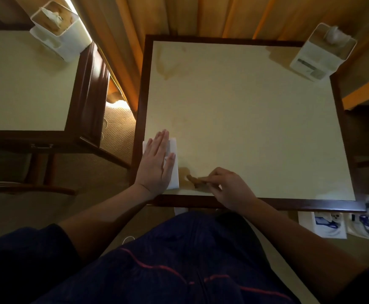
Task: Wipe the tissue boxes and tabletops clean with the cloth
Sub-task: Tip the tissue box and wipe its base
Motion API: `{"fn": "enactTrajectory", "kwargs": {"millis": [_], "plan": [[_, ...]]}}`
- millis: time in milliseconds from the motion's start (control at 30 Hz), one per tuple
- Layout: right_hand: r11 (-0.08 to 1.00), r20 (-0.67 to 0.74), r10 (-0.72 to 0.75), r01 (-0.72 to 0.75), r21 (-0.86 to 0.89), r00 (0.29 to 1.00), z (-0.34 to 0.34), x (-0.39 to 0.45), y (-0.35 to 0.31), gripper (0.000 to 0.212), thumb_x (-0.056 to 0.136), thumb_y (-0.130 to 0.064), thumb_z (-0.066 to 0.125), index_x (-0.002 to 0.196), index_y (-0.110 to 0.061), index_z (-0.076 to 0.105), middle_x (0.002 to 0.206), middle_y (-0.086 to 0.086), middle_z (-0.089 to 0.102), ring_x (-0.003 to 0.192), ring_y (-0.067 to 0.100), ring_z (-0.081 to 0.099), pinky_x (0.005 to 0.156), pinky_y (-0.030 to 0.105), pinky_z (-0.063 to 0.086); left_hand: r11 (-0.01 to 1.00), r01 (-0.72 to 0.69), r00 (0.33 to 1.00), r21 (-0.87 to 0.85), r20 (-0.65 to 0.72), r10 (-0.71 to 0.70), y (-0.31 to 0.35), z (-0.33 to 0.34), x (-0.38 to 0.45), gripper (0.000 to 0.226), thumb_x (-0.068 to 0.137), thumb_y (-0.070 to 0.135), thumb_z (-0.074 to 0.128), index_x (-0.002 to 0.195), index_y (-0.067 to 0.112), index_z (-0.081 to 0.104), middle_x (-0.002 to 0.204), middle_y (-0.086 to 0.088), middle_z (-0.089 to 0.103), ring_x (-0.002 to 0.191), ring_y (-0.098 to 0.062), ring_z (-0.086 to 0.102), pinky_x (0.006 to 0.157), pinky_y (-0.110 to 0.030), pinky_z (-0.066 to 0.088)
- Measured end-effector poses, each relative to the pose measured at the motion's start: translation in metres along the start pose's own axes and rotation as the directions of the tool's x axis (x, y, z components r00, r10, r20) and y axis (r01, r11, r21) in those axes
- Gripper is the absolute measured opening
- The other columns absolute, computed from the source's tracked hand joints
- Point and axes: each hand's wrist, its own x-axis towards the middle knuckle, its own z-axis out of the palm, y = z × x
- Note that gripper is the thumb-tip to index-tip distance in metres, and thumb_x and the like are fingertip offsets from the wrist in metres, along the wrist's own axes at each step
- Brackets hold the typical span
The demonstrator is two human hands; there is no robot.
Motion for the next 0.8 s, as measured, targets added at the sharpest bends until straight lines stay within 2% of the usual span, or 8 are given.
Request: {"fn": "enactTrajectory", "kwargs": {"millis": [67, 200, 300, 400, 533, 633, 733, 800], "plan": [[0.999, -0.013, 0.05, -0.05, 0.012, 0.999, -0.001, -0.001, 0.006, 0.031, 0.097, -0.013, 0.071, 0.125, -0.024, 0.078, 0.1, -0.005, 0.069, 0.081, 0.009, 0.062, 0.073, 0.016, 0.045, 1.0, -0.009, 1.0, 0.028, -0.006, 0.009, 0.002, 0.0, 0.0, 0.061, 0.11, 0.036, 0.031, 0.164, 0.009, 0.019, 0.172, -0.006, 0.019, 0.16, -0.017, 0.011, 0.127, -0.021, -0.006], [0.992, -0.042, 0.121, -0.119, 0.052, 0.992, -0.007, -0.005, 0.016, 0.031, 0.097, -0.016, 0.071, 0.127, -0.023, 0.077, 0.102, -0.004, 0.072, 0.081, 0.01, 0.065, 0.077, 0.028, 0.056, 0.995, -0.017, 1.0, 0.095, 0.009, 0.016, 0.002, 0.002, 0.0, 0.061, 0.11, 0.035, 0.033, 0.163, 0.007, 0.022, 0.171, -0.008, 0.021, 0.16, -0.019, 0.012, 0.127, -0.023, -0.005], [0.958, -0.086, 0.225, -0.204, 0.202, 0.971, -0.015, -0.001, 0.019, 0.028, 0.098, -0.018, 0.073, 0.125, -0.022, 0.077, 0.105, -0.006, 0.074, 0.078, 0.006, 0.068, 0.076, 0.026, 0.06, 0.989, -0.01, 1.0, 0.147, 0.03, 0.006, 0.003, 0.004, 0.001, 0.063, 0.11, 0.04, 0.028, 0.163, 0.008, 0.022, 0.171, -0.008, 0.021, 0.16, -0.017, 0.01, 0.129, -0.028, -0.002], [0.894, -0.1, 0.305, -0.249, 0.372, 0.947, -0.017, 0.009, 0.012, 0.025, 0.1, -0.023, 0.073, 0.124, -0.022, 0.077, 0.101, -0.009, 0.074, 0.074, 0.004, 0.071, 0.069, 0.027, 0.063, 0.974, -0.005, 0.999, 0.225, 0.049, -0.006, 0.004, 0.003, 0.001, 0.065, 0.11, 0.044, 0.025, 0.163, 0.008, 0.023, 0.171, -0.008, 0.021, 0.16, -0.017, 0.009, 0.13, -0.032, 0.0], [0.819, -0.085, 0.32, -0.23, 0.526, 0.944, -0.003, 0.026, -0.007, 0.029, 0.102, -0.026, 0.069, 0.13, -0.022, 0.074, 0.103, -0.004, 0.076, 0.08, 0.006, 0.072, 0.07, 0.025, 0.063, 0.953, 0.007, 0.997, 0.302, 0.069, -0.029, 0.006, 0.006, 0.002, 0.063, 0.109, 0.041, 0.025, 0.163, 0.007, 0.023, 0.171, -0.009, 0.021, 0.161, -0.019, 0.009, 0.131, -0.041, 0.007], [0.768, -0.085, 0.287, -0.176, 0.615, 0.954, 0.018, 0.042, -0.027, 0.029, 0.103, -0.027, 0.068, 0.131, -0.021, 0.074, 0.111, -0.001, 0.076, 0.09, 0.008, 0.071, 0.076, 0.017, 0.059, 0.94, 0.011, 0.996, 0.341, 0.076, -0.039, 0.007, 0.007, 0.003, 0.064, 0.11, 0.041, 0.023, 0.162, 0.004, 0.025, 0.171, -0.012, 0.022, 0.16, -0.021, 0.011, 0.131, -0.046, 0.011], [0.692, -0.047, 0.282, -0.17, 0.702, 0.958, 0.041, 0.052, -0.039, 0.031, 0.104, -0.026, 0.066, 0.134, -0.02, 0.072, 0.123, 0.001, 0.074, 0.099, 0.01, 0.07, 0.088, 0.027, 0.062, 0.929, 0.015, 0.995, 0.369, 0.082, -0.049, 0.007, 0.009, 0.004, 0.065, 0.109, 0.041, 0.021, 0.161, 0.002, 0.025, 0.17, -0.013, 0.023, 0.16, -0.023, 0.014, 0.13, -0.049, 0.014], [0.618, -0.024, 0.283, -0.163, 0.769, 0.959, 0.052, 0.054, -0.037, 0.031, 0.107, -0.024, 0.062, 0.136, -0.02, 0.07, 0.125, -0.002, 0.072, 0.103, 0.005, 0.068, 0.091, 0.026, 0.061, 0.927, 0.023, 0.996, 0.375, 0.067, -0.052, 0.005, 0.01, 0.005, 0.066, 0.108, 0.04, 0.024, 0.161, 0.001, 0.027, 0.17, -0.014, 0.024, 0.159, -0.025, 0.017, 0.13, -0.047, 0.014]]}}
